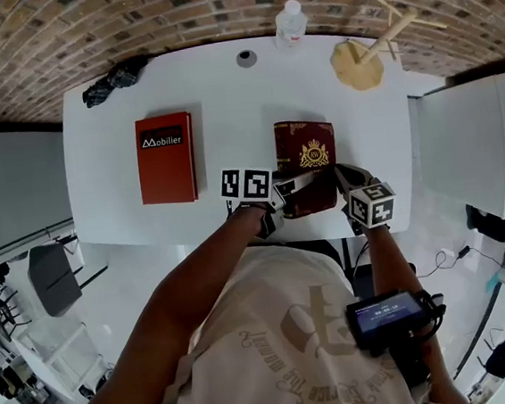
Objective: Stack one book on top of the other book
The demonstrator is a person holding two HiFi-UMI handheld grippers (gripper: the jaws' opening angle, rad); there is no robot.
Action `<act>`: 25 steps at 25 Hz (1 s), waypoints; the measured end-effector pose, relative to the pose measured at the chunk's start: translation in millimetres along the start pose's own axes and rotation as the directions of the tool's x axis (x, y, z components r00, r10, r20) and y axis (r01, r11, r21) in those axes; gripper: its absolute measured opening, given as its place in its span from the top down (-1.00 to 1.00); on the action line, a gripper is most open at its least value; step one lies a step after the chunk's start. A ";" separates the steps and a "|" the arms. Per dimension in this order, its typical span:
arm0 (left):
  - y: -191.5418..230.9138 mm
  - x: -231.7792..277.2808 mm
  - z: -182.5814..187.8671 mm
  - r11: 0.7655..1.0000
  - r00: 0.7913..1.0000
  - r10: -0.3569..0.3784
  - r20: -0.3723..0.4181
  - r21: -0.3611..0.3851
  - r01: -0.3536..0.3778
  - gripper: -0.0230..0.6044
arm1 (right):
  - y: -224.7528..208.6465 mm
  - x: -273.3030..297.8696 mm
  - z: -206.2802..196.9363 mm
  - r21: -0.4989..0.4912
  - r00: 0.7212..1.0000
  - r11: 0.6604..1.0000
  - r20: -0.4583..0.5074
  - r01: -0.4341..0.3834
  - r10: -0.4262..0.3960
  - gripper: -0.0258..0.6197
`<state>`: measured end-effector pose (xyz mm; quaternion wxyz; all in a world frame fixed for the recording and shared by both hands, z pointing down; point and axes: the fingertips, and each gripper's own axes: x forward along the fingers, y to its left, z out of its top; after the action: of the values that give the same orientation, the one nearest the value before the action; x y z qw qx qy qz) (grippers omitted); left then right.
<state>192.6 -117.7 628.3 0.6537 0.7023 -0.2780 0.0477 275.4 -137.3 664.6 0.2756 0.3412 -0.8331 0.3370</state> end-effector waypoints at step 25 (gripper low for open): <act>18.6 -7.8 -3.4 0.994 0.995 0.100 0.018 -0.038 -0.099 0.20 | 5.3 5.8 1.4 -0.028 1.000 0.999 0.011 -0.022 0.022 0.85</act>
<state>178.7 -111.7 642.1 0.6605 0.6759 -0.3199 0.0681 267.5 -137.8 665.7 0.2716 0.3301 -0.8430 0.3265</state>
